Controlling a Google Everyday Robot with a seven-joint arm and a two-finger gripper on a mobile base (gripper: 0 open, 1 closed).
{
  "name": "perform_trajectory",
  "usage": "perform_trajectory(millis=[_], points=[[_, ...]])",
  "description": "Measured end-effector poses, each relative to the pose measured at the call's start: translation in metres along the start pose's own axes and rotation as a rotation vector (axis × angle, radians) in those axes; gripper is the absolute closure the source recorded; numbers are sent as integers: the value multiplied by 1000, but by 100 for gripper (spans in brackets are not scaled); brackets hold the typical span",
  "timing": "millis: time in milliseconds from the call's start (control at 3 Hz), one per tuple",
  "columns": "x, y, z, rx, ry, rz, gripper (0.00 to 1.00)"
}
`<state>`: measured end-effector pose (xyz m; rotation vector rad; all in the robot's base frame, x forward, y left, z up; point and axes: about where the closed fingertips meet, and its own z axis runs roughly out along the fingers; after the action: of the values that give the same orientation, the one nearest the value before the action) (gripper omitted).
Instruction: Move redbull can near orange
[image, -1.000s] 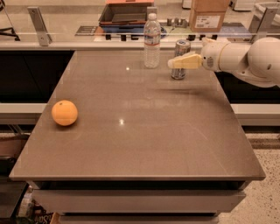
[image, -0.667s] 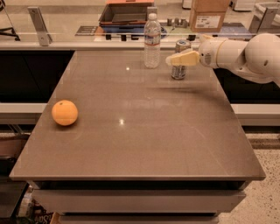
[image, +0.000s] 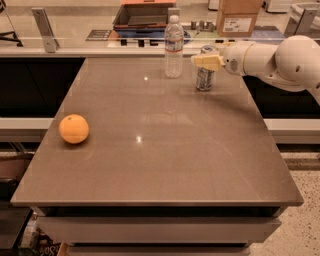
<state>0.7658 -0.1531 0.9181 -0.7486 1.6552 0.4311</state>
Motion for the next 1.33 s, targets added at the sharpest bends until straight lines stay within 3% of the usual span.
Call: perform_trajectory(millis=[667, 1000, 1333], points=[[0, 4, 5, -9, 0, 1, 88], [0, 6, 7, -13, 0, 1, 100], [0, 6, 7, -14, 0, 1, 100]])
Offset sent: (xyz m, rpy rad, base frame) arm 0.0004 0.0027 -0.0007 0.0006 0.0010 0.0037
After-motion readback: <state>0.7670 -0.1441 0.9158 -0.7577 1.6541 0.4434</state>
